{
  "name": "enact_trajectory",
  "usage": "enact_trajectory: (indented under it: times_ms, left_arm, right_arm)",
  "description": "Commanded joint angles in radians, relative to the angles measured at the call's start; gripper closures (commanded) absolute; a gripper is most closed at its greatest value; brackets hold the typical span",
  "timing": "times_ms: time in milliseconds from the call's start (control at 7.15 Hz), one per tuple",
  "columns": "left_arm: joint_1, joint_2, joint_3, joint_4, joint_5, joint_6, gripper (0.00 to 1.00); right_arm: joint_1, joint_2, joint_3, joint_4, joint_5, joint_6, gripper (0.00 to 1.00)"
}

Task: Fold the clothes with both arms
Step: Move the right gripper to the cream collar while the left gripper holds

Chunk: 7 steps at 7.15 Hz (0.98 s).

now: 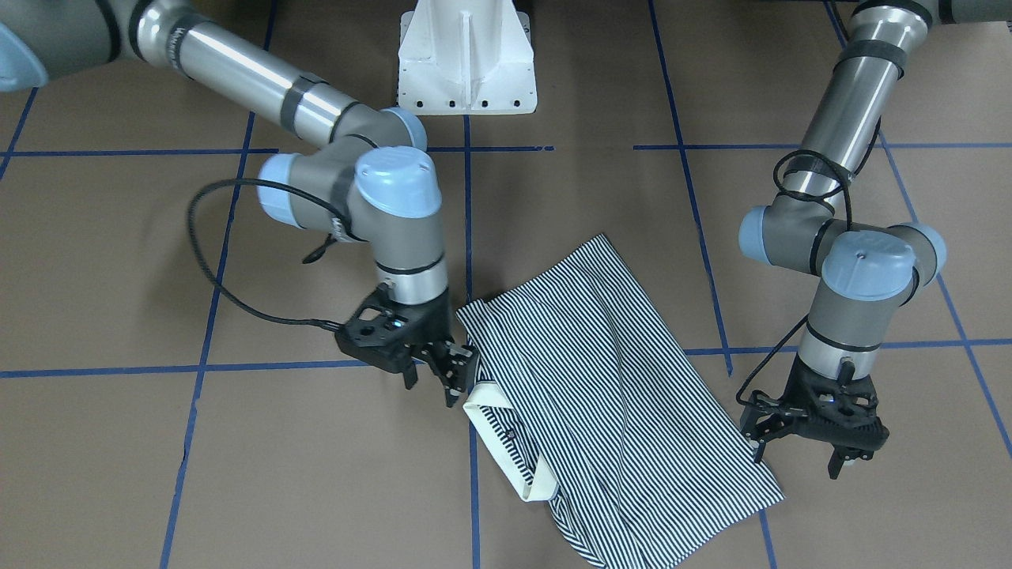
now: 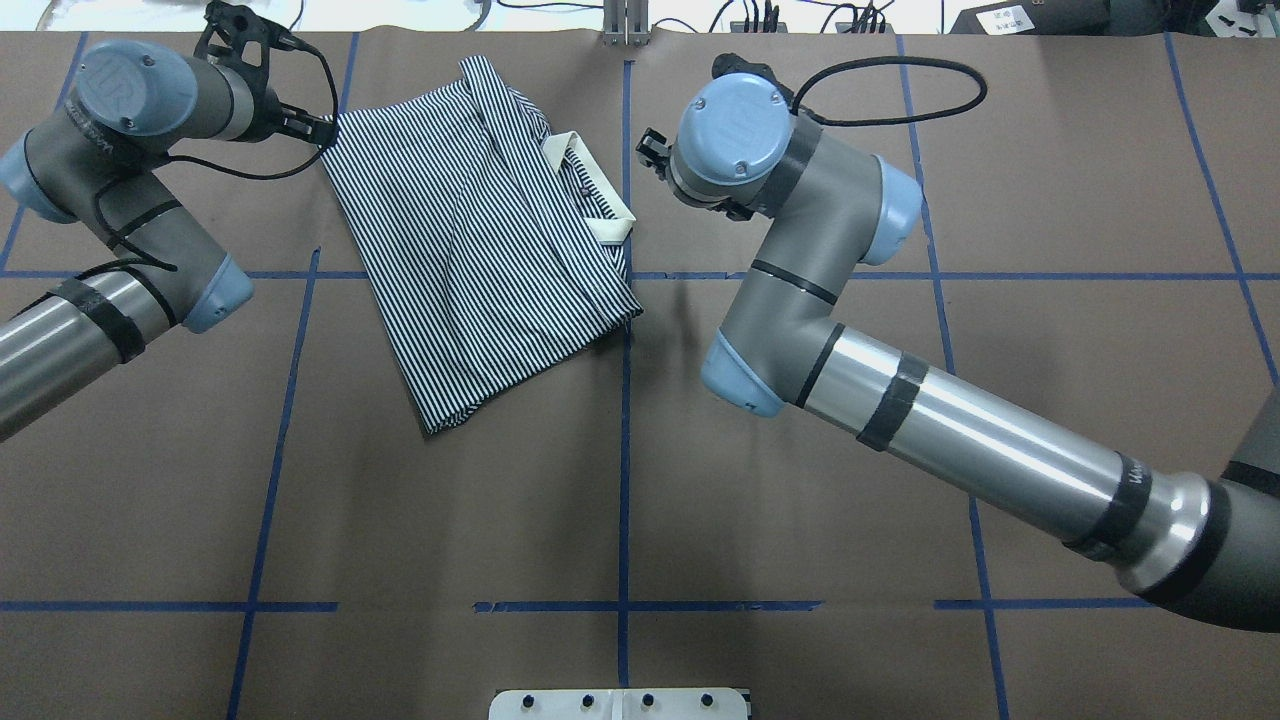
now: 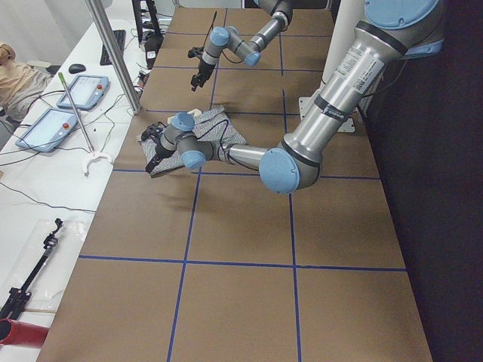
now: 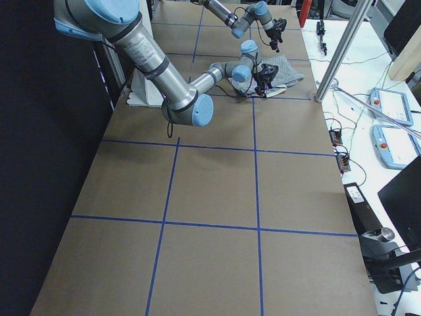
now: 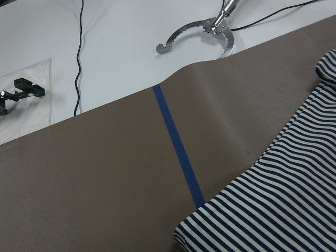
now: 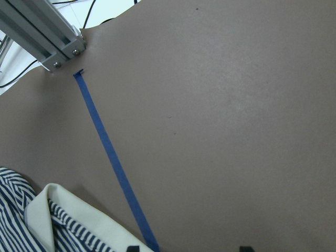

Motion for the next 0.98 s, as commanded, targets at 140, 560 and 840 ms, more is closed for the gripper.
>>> enact_trajectory:
  times_ms: [140, 560, 840]
  left_arm:
    - [0.000, 0.004, -0.002, 0.000, 0.000, -0.006, 0.00]
    - [0.001, 0.013, -0.010, -0.002, 0.000, -0.008, 0.00]
    - [0.001, 0.013, -0.010, -0.002, 0.000, -0.008, 0.00]
  right_arm:
    - [-0.054, 0.097, -0.169, 0.037, -0.066, 0.058, 0.30]
    - [-0.074, 0.110, -0.200, 0.043, -0.094, 0.071, 0.39]
    - [-0.072, 0.110, -0.212, 0.043, -0.100, 0.071, 0.79]
